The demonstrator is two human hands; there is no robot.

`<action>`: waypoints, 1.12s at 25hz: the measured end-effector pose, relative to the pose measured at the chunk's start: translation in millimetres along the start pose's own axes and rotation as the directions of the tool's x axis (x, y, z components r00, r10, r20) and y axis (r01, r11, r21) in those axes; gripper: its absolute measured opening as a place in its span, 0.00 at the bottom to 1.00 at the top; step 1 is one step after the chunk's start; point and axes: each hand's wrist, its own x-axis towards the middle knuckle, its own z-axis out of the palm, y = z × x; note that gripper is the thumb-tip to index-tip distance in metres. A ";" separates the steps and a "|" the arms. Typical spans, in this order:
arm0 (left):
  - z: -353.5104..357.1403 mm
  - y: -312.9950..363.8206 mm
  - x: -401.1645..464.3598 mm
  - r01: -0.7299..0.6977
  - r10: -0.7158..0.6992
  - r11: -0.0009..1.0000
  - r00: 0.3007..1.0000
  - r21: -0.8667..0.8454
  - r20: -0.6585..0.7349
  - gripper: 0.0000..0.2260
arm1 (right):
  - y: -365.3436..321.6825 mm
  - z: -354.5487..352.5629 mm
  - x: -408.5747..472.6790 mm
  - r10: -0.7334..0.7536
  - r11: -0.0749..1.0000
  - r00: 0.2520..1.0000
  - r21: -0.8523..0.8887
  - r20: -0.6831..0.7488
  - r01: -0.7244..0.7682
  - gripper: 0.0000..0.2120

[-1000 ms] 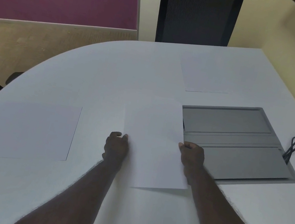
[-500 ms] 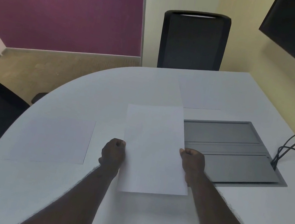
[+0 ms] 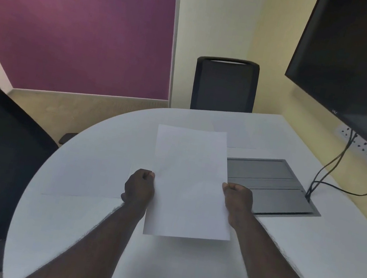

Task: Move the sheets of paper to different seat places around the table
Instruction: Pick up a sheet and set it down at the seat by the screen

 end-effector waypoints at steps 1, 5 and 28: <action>-11.3 0.3 -11.1 -0.008 0.008 1.000 1.000 -0.020 -0.001 0.07 | -4.6 -5.6 -15.3 -0.010 1.000 1.000 0.007 -0.005 0.010 0.06; -55.3 5.0 -52.8 -0.060 0.060 0.997 0.998 -0.055 -0.008 0.07 | -21.7 -28.0 -73.8 -0.052 0.997 0.998 0.054 -0.029 0.053 0.06; -53.3 58.9 -270.8 -0.142 0.149 0.965 0.989 -0.222 0.012 0.10 | -47.8 -242.3 -178.3 -0.144 0.981 0.986 0.123 -0.079 0.153 0.10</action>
